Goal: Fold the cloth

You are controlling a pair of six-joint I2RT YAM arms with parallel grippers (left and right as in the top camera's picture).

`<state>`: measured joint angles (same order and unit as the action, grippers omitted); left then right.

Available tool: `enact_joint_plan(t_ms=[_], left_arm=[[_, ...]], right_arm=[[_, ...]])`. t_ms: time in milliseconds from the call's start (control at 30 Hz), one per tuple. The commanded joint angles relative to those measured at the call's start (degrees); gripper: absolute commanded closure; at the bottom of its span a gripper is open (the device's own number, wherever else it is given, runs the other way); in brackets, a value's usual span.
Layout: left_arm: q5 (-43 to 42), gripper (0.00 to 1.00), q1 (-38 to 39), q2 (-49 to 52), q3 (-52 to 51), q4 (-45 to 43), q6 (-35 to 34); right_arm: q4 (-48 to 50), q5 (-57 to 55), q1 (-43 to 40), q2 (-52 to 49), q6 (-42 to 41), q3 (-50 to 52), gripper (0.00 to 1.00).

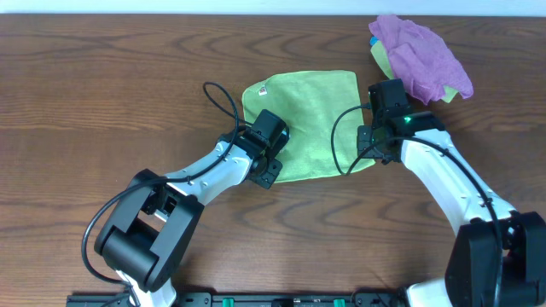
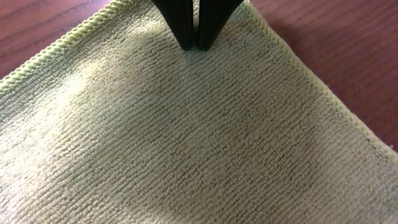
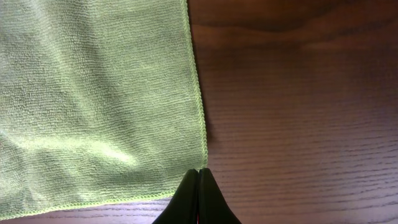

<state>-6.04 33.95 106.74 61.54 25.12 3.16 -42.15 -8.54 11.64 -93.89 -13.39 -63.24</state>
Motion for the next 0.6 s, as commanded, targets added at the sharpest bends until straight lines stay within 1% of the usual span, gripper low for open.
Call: enact_joint_plan(t_ms=[0, 100, 267, 400, 567], left_arm=[[-1.0, 0.94, 0.1, 1.2, -0.5, 2.1, -1.0], [-0.5, 0.94, 0.1, 1.2, -0.5, 4.1, 0.3], [5.0, 0.94, 0.1, 1.1, -0.5, 7.7, 1.2], [5.7, 0.94, 0.1, 1.2, -0.5, 9.3, 1.6], [11.5, 0.94, 0.0, 1.1, -0.5, 11.5, 1.7]], right_arm=[[0.1, 0.2, -0.4, 0.9, 0.4, 0.2, 0.99], [0.0, 0.2, -0.4, 0.9, 0.4, 0.2, 0.99], [0.1, 0.2, -0.4, 0.9, 0.4, 0.2, 0.99], [0.2, 0.2, -0.4, 0.9, 0.4, 0.2, 0.99], [0.2, 0.4, -0.4, 0.9, 0.4, 0.2, 0.99]])
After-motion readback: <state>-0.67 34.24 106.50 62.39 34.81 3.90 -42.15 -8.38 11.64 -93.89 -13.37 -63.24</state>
